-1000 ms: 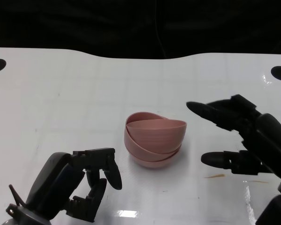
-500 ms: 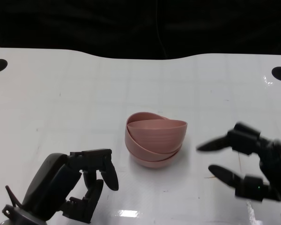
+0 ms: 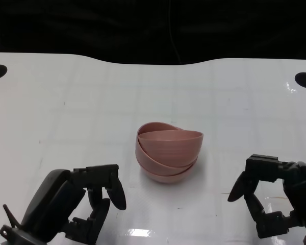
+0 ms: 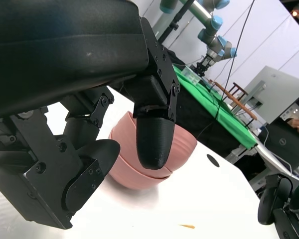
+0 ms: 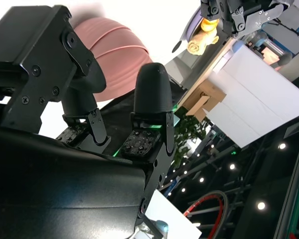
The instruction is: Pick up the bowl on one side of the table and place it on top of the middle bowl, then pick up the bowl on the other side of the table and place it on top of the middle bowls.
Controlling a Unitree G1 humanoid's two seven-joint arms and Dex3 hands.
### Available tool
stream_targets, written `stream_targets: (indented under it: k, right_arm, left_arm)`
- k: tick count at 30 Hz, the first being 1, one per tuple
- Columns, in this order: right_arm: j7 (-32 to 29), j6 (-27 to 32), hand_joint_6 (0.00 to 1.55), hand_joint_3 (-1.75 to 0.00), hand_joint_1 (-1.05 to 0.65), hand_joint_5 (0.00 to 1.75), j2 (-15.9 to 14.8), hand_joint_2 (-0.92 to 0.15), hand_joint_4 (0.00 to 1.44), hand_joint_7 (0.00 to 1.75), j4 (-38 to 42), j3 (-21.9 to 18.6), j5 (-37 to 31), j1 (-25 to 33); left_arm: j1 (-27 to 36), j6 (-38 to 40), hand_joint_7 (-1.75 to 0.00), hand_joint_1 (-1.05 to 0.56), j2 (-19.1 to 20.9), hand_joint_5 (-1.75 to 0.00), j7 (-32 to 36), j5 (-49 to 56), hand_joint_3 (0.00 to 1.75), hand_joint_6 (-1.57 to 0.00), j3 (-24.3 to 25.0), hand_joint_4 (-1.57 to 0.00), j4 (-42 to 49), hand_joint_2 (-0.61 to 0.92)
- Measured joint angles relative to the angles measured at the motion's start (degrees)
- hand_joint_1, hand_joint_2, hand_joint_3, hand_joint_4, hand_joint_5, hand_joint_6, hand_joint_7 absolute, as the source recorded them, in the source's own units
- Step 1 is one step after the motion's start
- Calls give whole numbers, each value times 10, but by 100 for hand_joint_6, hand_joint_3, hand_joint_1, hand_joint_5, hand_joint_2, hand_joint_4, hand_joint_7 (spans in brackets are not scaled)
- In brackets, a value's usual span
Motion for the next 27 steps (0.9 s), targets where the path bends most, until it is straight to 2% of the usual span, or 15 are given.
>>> stream_targets:
  k: [5,9,27]
  right_arm:
    - [6,-1,98,-175,30,166,0,-7,104,136,4,0,0,-2]
    - [22,-5,100,-175,24,172,0,-4,106,141,45,4,5,-27]
    - [26,-28,98,-175,23,172,1,-5,104,141,77,12,5,-46]
  left_arm:
    - [0,1,-146,7,0,-167,-7,-7,160,-84,0,-89,1,21]
    - [-9,5,-147,10,2,-168,-41,-51,162,-84,0,-91,22,20]
    - [-11,5,-147,8,6,-167,-56,-62,162,-85,7,-92,33,21]
